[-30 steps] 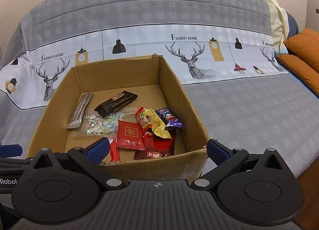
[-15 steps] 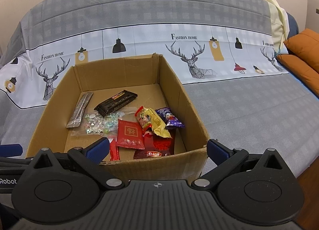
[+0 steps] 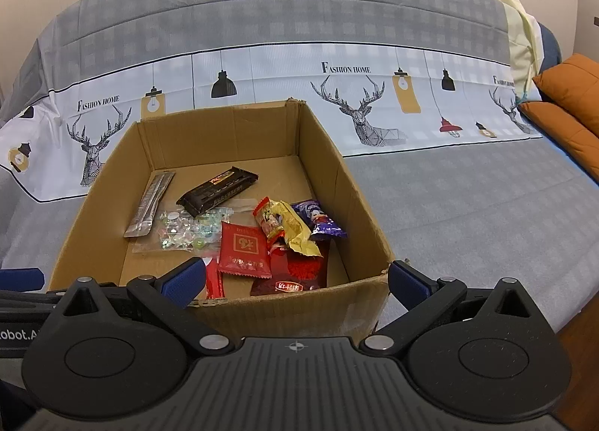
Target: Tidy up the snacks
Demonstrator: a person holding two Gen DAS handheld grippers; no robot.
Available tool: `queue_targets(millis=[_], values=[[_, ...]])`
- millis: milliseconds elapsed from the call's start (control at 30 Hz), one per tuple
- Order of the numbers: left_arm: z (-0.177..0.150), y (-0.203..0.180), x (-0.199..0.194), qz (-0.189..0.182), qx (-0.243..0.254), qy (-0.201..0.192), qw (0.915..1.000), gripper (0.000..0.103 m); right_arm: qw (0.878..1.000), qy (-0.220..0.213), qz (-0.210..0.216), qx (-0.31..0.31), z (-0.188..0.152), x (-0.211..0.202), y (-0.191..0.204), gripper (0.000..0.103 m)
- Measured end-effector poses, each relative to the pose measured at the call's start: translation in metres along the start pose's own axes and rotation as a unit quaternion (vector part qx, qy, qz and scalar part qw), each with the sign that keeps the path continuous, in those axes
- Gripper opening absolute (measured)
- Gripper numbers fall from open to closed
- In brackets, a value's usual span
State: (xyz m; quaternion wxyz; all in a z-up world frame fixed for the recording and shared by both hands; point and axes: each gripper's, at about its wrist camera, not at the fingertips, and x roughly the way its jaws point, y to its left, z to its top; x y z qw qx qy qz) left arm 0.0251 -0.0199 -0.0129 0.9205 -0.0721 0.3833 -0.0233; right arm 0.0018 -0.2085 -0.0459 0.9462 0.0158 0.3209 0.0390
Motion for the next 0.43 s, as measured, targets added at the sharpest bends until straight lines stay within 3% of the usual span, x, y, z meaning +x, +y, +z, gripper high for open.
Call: queue_targets(millis=[233, 433], values=[[0.006, 0.0012, 0.003, -0.014, -0.01, 0.003, 0.9998, 0.102, 1.0, 0.0, -0.001, 0.004, -0.0001, 0.0003, -0.0016, 0.103], [0.0085, -0.0017, -0.0014, -0.019, 0.001, -0.017, 0.9997, 0.102, 0.999, -0.015, 0.007, 0.029, 0.0028, -0.0049, -0.01, 0.103]])
